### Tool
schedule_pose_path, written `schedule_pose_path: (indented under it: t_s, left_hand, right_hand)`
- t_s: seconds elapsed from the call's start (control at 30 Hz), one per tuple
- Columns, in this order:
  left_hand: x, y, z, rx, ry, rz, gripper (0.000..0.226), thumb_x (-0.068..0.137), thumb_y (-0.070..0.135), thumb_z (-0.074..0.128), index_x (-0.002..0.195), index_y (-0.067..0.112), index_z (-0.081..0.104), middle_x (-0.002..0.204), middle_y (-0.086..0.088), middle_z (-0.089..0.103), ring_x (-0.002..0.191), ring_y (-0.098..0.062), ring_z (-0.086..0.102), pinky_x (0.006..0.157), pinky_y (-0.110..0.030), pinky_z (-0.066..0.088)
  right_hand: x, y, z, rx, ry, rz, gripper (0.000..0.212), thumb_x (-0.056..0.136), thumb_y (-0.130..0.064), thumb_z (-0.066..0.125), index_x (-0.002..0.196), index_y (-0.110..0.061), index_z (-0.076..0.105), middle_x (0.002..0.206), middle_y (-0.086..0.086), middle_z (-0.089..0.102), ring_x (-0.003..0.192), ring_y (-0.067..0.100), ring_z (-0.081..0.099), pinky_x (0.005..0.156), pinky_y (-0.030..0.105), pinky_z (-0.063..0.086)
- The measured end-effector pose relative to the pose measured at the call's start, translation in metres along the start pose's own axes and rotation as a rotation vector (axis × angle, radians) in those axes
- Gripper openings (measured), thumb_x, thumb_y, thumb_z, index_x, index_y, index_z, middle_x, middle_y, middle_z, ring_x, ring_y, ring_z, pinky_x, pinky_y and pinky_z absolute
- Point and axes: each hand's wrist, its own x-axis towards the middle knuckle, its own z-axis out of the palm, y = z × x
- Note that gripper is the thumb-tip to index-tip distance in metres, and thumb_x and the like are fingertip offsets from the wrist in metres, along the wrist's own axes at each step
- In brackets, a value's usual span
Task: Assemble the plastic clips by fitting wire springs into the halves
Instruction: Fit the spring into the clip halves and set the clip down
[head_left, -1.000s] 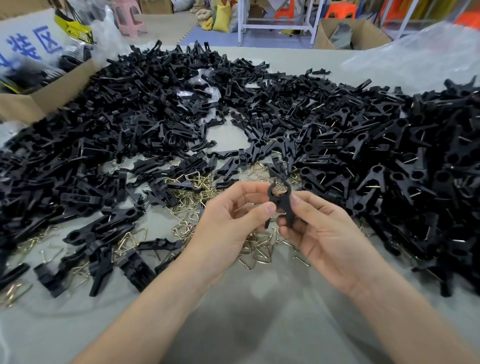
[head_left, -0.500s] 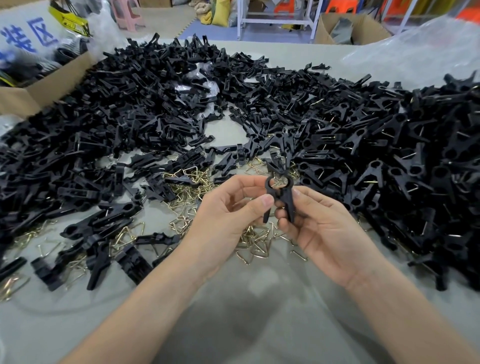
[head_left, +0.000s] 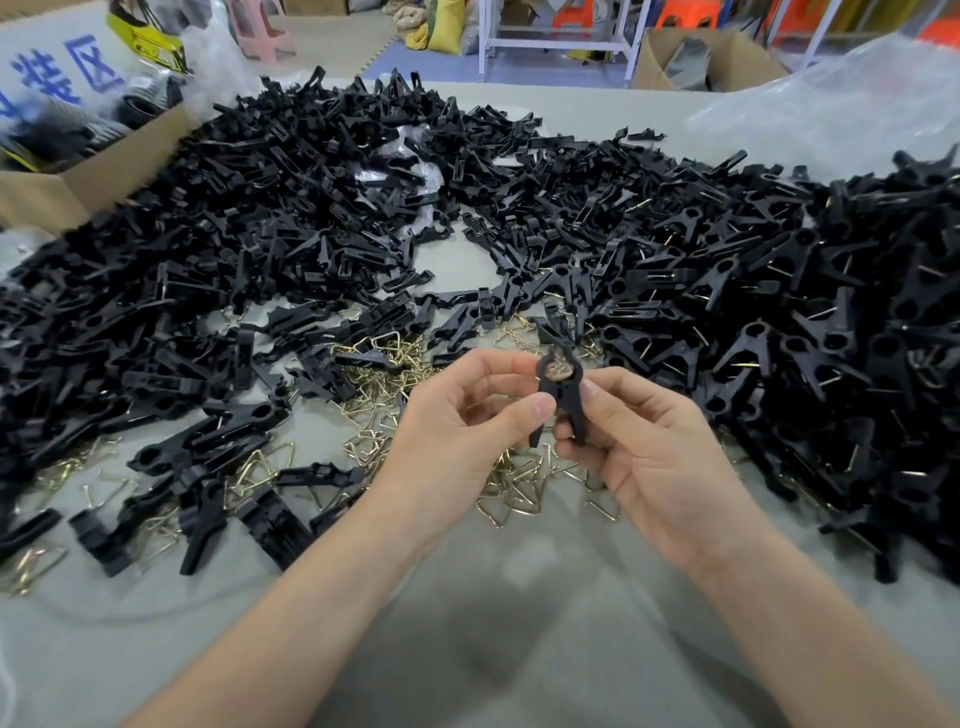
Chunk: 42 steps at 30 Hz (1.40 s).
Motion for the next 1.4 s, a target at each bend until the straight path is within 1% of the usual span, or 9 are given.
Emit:
schedule_pose_path:
  t_s: [0.47, 0.77, 0.9, 1.03, 1.1, 1.17, 1.23, 1.33, 1.4]
  left_hand:
    - [-0.002, 0.0, 0.004, 0.106, 0.083, 0.008, 0.02, 0.081, 0.0, 0.07, 0.091, 0.017, 0.072, 0.082, 0.001, 0.075, 0.075, -0.005, 0.067, 0.068, -0.013, 0.051]
    - [-0.001, 0.003, 0.001, 0.124, 0.054, 0.06, 0.028, 0.075, 0.001, 0.075, 0.085, 0.026, 0.073, 0.081, 0.003, 0.075, 0.076, -0.009, 0.07, 0.072, -0.017, 0.053]
    - [-0.003, 0.009, -0.003, 0.188, -0.158, -0.009, 0.056, 0.065, 0.008, 0.082, 0.109, 0.041, 0.068, 0.078, 0.01, 0.067, 0.069, -0.01, 0.063, 0.069, -0.019, 0.052]
    - [-0.01, 0.012, 0.008, 0.144, -0.298, 0.011, 0.045, 0.056, 0.016, 0.083, 0.099, 0.03, 0.075, 0.072, 0.019, 0.056, 0.066, -0.008, 0.056, 0.065, -0.023, 0.05]
    - [-0.013, 0.011, 0.012, 0.053, -0.288, 0.065, 0.044, 0.052, 0.012, 0.084, 0.094, 0.023, 0.076, 0.07, 0.017, 0.055, 0.06, -0.004, 0.053, 0.06, -0.019, 0.049]
    - [-0.015, 0.011, 0.012, -0.033, -0.26, 0.12, 0.04, 0.055, 0.016, 0.083, 0.094, 0.02, 0.077, 0.074, 0.01, 0.057, 0.055, -0.006, 0.056, 0.056, -0.018, 0.052]
    - [-0.015, 0.013, 0.011, -0.028, -0.203, 0.192, 0.038, 0.058, 0.026, 0.082, 0.096, 0.02, 0.077, 0.077, -0.001, 0.054, 0.052, -0.012, 0.055, 0.055, -0.016, 0.052]
    - [-0.009, 0.014, 0.002, 0.017, -0.026, 0.242, 0.041, 0.052, 0.032, 0.088, 0.091, 0.029, 0.078, 0.073, -0.021, 0.054, 0.051, -0.033, 0.049, 0.056, -0.015, 0.051]
    - [-0.003, 0.016, -0.006, -0.025, 0.075, 0.203, 0.038, 0.052, 0.03, 0.089, 0.087, 0.032, 0.078, 0.073, -0.019, 0.066, 0.06, -0.032, 0.059, 0.061, -0.017, 0.054]
  right_hand:
    - [0.001, -0.002, -0.006, -0.065, -0.01, 0.062, 0.021, 0.074, -0.014, 0.061, 0.088, 0.002, 0.062, 0.07, 0.01, 0.066, 0.058, 0.014, 0.064, 0.056, 0.022, 0.054]
    - [0.001, -0.002, -0.008, -0.175, -0.027, -0.044, 0.011, 0.069, -0.018, 0.066, 0.073, -0.008, 0.064, 0.07, 0.014, 0.066, 0.06, 0.022, 0.066, 0.057, 0.028, 0.055]
    - [0.002, -0.019, -0.019, -0.243, -0.194, 0.186, 0.013, 0.072, -0.009, 0.073, 0.065, -0.012, 0.063, 0.058, 0.007, 0.058, 0.043, 0.014, 0.052, 0.043, 0.021, 0.044]
    - [0.0, -0.033, -0.033, -0.224, -0.396, 0.391, 0.01, 0.073, -0.011, 0.07, 0.083, -0.007, 0.072, 0.058, 0.003, 0.059, 0.039, 0.006, 0.051, 0.039, 0.014, 0.04]
    - [0.0, -0.029, -0.034, -0.135, -0.468, 0.424, 0.029, 0.073, -0.022, 0.077, 0.096, -0.006, 0.074, 0.055, 0.0, 0.061, 0.039, 0.004, 0.054, 0.044, 0.015, 0.043]
    - [0.0, -0.022, -0.031, -0.123, -0.507, 0.388, 0.037, 0.068, -0.04, 0.081, 0.088, -0.009, 0.076, 0.051, -0.002, 0.061, 0.041, 0.004, 0.055, 0.061, 0.024, 0.039]
    - [0.002, -0.017, -0.024, -0.11, -0.435, 0.345, 0.033, 0.068, -0.045, 0.08, 0.075, -0.012, 0.075, 0.053, -0.001, 0.06, 0.045, 0.008, 0.055, 0.06, 0.028, 0.041]
    - [0.004, -0.019, -0.02, -0.052, -0.218, 0.211, 0.03, 0.076, -0.045, 0.068, 0.066, -0.017, 0.071, 0.061, 0.002, 0.063, 0.047, 0.011, 0.056, 0.046, 0.02, 0.048]
    - [0.005, -0.019, -0.025, -0.419, -0.034, -0.089, 0.023, 0.083, -0.035, 0.066, 0.07, -0.016, 0.069, 0.067, 0.0, 0.067, 0.056, 0.011, 0.059, 0.053, 0.02, 0.048]
